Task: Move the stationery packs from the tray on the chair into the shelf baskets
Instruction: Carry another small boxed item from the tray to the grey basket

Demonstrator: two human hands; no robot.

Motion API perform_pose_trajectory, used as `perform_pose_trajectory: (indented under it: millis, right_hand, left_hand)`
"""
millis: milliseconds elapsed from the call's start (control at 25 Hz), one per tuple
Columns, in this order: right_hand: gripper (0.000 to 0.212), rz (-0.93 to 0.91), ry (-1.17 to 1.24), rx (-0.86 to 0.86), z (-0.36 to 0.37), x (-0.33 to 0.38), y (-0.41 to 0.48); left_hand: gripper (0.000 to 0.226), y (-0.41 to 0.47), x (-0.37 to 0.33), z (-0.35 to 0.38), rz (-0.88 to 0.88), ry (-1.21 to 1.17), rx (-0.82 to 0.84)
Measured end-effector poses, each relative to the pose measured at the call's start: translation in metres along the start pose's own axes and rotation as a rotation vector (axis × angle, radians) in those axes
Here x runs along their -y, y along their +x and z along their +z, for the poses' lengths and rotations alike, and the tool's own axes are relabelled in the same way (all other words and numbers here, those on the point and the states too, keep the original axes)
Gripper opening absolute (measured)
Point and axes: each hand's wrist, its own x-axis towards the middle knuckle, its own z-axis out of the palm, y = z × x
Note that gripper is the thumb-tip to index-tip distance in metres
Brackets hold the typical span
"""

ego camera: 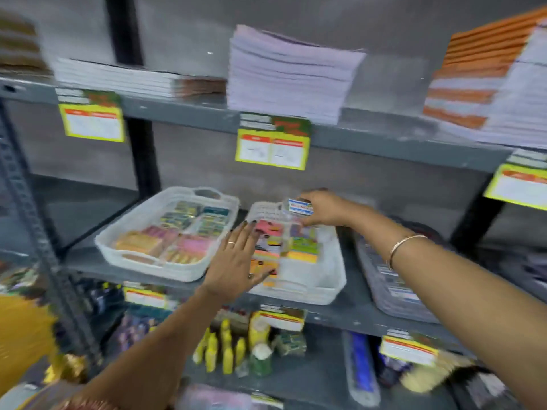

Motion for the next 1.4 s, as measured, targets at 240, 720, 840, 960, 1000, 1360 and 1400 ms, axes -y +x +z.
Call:
perform_pose_trajectory:
  millis: [240, 720, 840, 960, 1000, 1360, 1400]
  right_hand:
    - [0.048, 0.232, 0.008, 0.044, 0.007, -0.145, -0.092]
    - [0.055, 0.448, 0.043, 0.213, 0.086, -0.27, -0.163]
    - [0.057, 0.494, -0.03, 0.255, 0.101, -0.286, -0.176]
    - [0.055, 0.498, -0.046, 0.288, 0.111, -0.293, -0.179]
    - [0.053, 0.488, -0.033, 0.294, 0.113, -0.294, -0.18]
    - [0.048, 0.46, 0.044, 0.374, 0.115, -0.295, -0.174]
    - [0.046, 0.467, 0.063, 0.383, 0.114, -0.295, -0.174]
  left_hand:
    - [0.07, 0.026, -0.147, 0.056, 0.269, -0.015, 0.155]
    - [0.077, 0.034, -0.213, 0.14, 0.19, -0.013, 0.451]
    - [0.08, 0.038, -0.211, 0.152, 0.186, 0.024, 0.462]
    - [0.092, 0.036, -0.209, 0.162, 0.186, 0.025, 0.45]
    - [0.094, 0.036, -0.209, 0.164, 0.187, 0.013, 0.444]
    - [0.081, 0.036, -0.207, 0.165, 0.161, -0.002, 0.453]
    - [0.079, 0.036, -0.208, 0.165, 0.157, -0.009, 0.455]
